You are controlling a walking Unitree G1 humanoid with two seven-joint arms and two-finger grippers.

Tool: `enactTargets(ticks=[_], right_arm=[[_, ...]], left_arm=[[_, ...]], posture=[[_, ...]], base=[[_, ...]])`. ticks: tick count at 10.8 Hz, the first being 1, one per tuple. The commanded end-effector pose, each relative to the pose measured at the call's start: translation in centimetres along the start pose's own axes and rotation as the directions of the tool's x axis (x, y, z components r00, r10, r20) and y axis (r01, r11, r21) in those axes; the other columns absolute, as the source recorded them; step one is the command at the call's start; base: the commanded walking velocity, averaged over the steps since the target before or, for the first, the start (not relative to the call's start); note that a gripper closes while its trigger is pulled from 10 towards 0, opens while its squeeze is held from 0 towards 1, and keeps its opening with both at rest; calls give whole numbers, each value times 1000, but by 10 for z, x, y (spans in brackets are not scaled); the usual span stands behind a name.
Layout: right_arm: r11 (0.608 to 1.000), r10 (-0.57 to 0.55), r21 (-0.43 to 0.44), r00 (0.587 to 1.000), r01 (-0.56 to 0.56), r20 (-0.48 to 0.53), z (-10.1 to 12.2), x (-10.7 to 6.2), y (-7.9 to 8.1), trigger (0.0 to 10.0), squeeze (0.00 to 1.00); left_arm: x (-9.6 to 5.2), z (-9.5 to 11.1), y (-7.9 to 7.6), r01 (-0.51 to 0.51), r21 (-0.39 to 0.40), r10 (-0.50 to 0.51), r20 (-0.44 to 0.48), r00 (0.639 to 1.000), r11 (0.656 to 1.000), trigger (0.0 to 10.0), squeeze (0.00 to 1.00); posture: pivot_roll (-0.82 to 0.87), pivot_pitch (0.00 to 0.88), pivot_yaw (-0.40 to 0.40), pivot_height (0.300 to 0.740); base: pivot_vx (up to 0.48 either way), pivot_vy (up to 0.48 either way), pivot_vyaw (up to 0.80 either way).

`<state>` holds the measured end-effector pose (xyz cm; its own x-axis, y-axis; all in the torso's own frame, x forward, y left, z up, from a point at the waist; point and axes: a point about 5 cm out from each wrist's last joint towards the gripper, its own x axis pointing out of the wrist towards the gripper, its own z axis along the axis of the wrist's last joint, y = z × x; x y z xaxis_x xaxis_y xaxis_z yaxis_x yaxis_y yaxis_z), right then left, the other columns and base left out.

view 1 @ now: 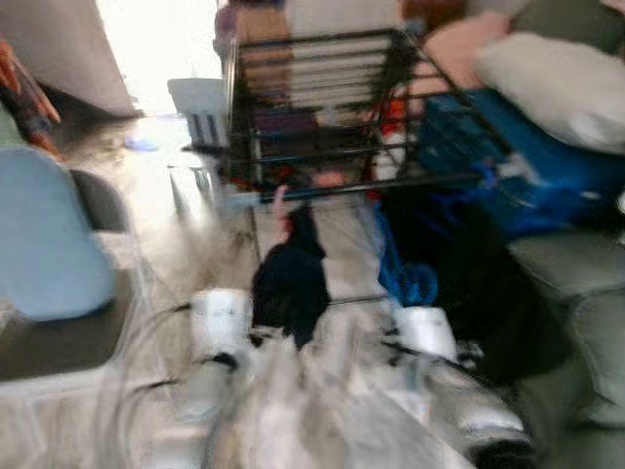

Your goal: Hang hanger

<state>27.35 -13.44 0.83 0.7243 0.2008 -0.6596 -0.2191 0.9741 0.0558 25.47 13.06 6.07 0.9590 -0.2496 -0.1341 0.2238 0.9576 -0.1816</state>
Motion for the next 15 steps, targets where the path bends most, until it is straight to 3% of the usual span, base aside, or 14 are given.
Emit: enactTargets(ticks=[1, 4, 6, 7, 10, 12, 13, 15], right_arm=[[998, -54, -7, 998, 55, 28, 8, -3, -16, 10000, 0], [996, -90, 12, 995, 89, 37, 12, -5, -22, 10000, 0], [990, -110, -83, 991, 116, 75, 17, -4, -22, 10000, 0], [997, -69, -39, 993, 73, 99, 21, -5, -17, 10000, 0], [996, -40, -73, 992, 49, 120, 27, -7, -13, 10000, 0], [1000, 24, 12, 994, -26, 107, 38, -8, -6, 10000, 0], [1000, 17, 4, 992, -17, 123, 49, -8, -4, 10000, 0], [997, 9, 71, 997, -15, 75, 67, -6, -6, 10000, 0]], left_arm=[[5, 5, -12, 41, -2, -40, 15, 999, 999, 10000, 0], [4, 2, -14, 52, -5, -52, 0, 999, 999, 10000, 0], [3, 3, -16, 59, -18, -59, 9, 998, 998, 10000, 0], [3, 3, -15, 55, -19, -54, 9, 998, 998, 10000, 0], [3, 4, -15, 61, -21, -61, 8, 998, 998, 10000, 0], [3, 4, -17, 74, -26, -74, 7, 997, 997, 10000, 0], [3, 5, -17, 76, -26, -76, 6, 997, 997, 10000, 0], [4, 5, -16, 76, -27, -76, 7, 997, 997, 10000, 0]], posture=[[-79, 0, 43, 740], [-81, 0, 45, 740], [-79, 0, 42, 740], [-80, 0, 43, 740], [-81, 0, 43, 740], [-80, 0, 44, 740], [-79, 0, 44, 740], [-74, 0, 40, 740]], base=[[480, 0, 0], [469, 0, 0], [0, 0, 0], [0, 0, 0], [0, 0, 0], [0, 0, 0], [0, 0, 0], [0, 0, 0]])
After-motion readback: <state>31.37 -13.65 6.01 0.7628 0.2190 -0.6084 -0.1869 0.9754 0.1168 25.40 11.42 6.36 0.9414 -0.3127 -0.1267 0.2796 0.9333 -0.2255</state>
